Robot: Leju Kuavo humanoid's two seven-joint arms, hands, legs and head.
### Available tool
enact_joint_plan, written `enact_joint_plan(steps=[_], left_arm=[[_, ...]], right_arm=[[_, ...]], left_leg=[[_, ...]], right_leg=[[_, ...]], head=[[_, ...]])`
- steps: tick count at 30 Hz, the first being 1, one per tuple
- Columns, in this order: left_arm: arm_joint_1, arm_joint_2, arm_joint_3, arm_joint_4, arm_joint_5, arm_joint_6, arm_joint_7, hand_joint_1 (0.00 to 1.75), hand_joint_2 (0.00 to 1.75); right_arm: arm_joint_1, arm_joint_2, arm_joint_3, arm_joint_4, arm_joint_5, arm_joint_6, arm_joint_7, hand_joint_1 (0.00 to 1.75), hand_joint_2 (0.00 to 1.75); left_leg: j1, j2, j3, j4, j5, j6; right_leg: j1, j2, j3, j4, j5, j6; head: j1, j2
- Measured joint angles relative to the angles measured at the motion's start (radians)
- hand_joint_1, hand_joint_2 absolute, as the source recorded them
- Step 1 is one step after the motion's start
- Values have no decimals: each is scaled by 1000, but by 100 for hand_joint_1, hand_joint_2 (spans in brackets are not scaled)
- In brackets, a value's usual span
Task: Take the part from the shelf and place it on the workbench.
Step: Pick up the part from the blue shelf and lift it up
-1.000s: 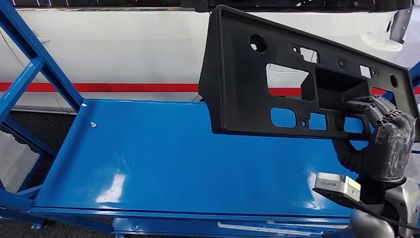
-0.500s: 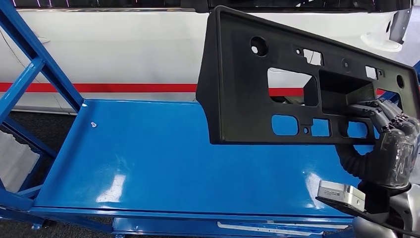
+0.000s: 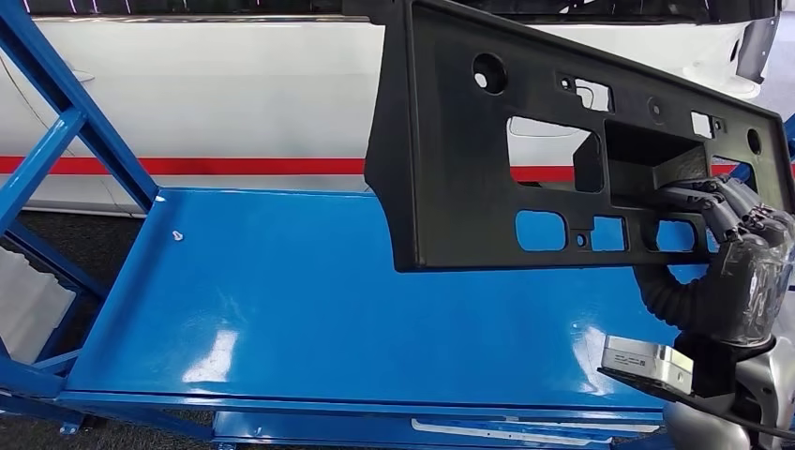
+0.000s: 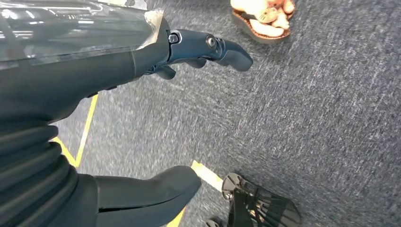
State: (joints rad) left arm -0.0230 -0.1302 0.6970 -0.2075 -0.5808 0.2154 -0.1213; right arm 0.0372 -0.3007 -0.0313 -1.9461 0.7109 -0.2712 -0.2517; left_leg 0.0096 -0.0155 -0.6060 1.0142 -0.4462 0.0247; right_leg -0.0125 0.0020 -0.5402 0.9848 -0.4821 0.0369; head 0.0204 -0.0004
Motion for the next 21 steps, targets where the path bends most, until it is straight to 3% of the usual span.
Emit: enact_joint_plan(steps=[8,11,13,14,16,18,19,20,21], left_arm=[[-3,1,1,0,-31,3,-13,0,175],[-7,2,1,0,-43,5,2,0,175],[-10,2,1,0,-49,6,14,0,175],[-11,2,1,0,-50,7,21,0,175],[-11,2,1,0,-53,11,33,0,175],[-11,2,1,0,-58,15,43,0,175],[-11,1,1,0,-62,18,47,0,175],[-12,0,1,0,-67,20,51,0,175],[-12,-2,1,0,-73,23,54,0,175]], right_arm=[[-11,17,4,16,-1,-4,0,175,175],[-11,23,5,16,6,-4,4,175,175],[-6,26,6,16,13,-4,7,175,175],[-3,27,7,16,18,-3,8,175,175],[2,31,9,18,30,-1,8,175,175],[4,35,11,23,40,5,11,175,175],[3,37,12,27,42,10,13,175,175],[0,39,13,31,45,16,16,175,175],[-5,41,14,34,48,22,20,175,175]], left_leg=[[-7,-1,-1,5,-4,7],[-11,-1,1,1,1,17],[-7,2,7,-17,14,29],[-5,4,9,-26,21,36],[-4,8,7,-34,29,41],[-4,9,-1,-33,34,38],[-4,10,-5,-32,38,34],[-2,10,-9,-31,41,30],[-1,9,-13,-28,44,25]], right_leg=[[-7,0,1,-2,1,5],[-11,0,3,-5,6,15],[-10,0,-3,9,-8,17],[-9,0,-17,41,-29,13],[-9,-1,-68,162,-94,1],[-10,-1,-108,271,-137,4],[-12,-1,-103,274,-136,11],[-15,-1,-75,232,-120,22],[-19,-1,-29,155,-95,33]], head=[[0,0],[0,0],[1,0],[2,0],[4,0],[4,0],[4,0],[4,0],[5,0]])
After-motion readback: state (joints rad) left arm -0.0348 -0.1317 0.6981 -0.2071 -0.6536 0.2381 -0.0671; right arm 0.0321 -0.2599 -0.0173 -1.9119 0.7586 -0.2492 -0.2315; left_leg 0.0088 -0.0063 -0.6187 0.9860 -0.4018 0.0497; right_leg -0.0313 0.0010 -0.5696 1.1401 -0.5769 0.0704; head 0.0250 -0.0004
